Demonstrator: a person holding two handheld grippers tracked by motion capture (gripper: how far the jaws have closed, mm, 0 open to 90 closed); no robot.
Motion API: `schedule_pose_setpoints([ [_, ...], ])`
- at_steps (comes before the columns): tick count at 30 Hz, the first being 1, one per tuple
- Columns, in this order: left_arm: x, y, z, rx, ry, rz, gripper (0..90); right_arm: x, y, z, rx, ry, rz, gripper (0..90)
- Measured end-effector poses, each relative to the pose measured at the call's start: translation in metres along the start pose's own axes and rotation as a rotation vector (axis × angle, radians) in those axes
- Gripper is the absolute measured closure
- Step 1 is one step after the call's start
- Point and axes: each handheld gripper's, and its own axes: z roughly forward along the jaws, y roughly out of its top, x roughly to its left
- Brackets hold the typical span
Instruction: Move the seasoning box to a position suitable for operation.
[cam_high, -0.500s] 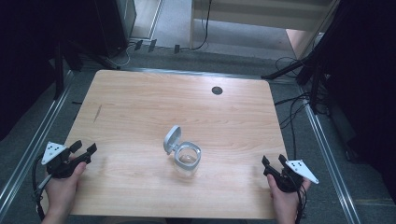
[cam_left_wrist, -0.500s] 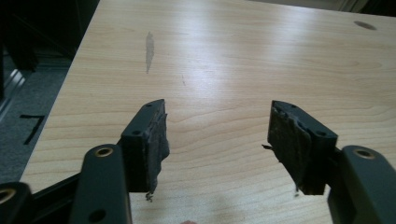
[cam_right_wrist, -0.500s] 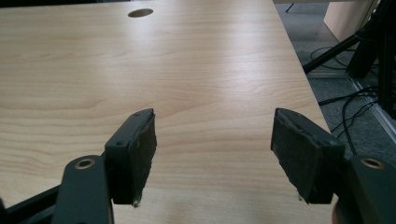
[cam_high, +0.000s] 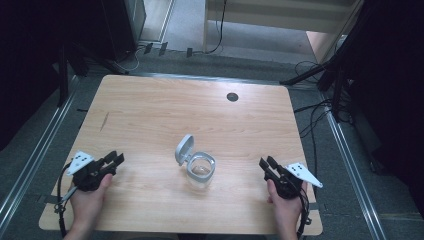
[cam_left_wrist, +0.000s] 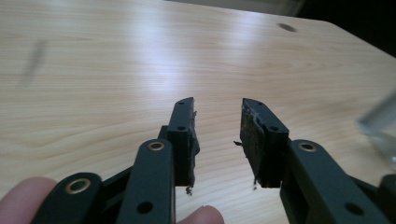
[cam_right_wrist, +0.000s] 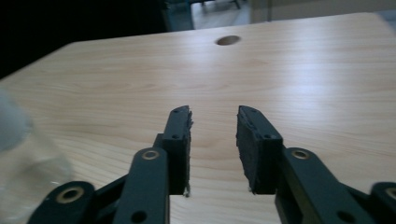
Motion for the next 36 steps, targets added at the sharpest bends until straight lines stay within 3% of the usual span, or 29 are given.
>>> schedule_pose_setpoints([
  [2,-0.018,0.001,0.008,0.016,-0.045,0.009,71.9,0.010,0.001,0.006,0.006,-0.002,0.009,76.3],
  [4,-0.033,0.002,0.013,0.035,-0.076,0.026,76.0,0.017,0.002,0.015,0.019,0.059,0.027,83.8],
  [6,-0.047,0.002,0.018,0.048,-0.098,0.040,81.0,0.027,0.002,0.024,0.035,0.088,0.005,89.3],
  [10,-0.076,0.000,0.028,0.083,-0.158,0.056,90.0,0.048,0.005,0.039,0.052,0.151,-0.015,90.0],
  [14,-0.098,0.002,0.037,0.098,-0.185,0.084,90.0,0.068,0.008,0.052,0.056,0.200,-0.055,90.0],
  [19,-0.121,-0.003,0.038,0.103,-0.225,0.082,90.0,0.083,0.008,0.063,0.062,0.251,-0.059,90.0],
  [22,-0.131,-0.010,0.036,0.123,-0.250,0.126,90.0,0.087,0.006,0.065,0.083,0.274,-0.076,90.0],
  [30,-0.144,-0.009,0.035,0.112,-0.309,0.123,90.0,0.090,-0.001,0.063,0.103,0.310,-0.071,90.0],
  [36,-0.147,-0.008,0.036,0.109,-0.315,0.133,89.8,0.090,-0.002,0.057,0.102,0.318,-0.056,90.0],
])
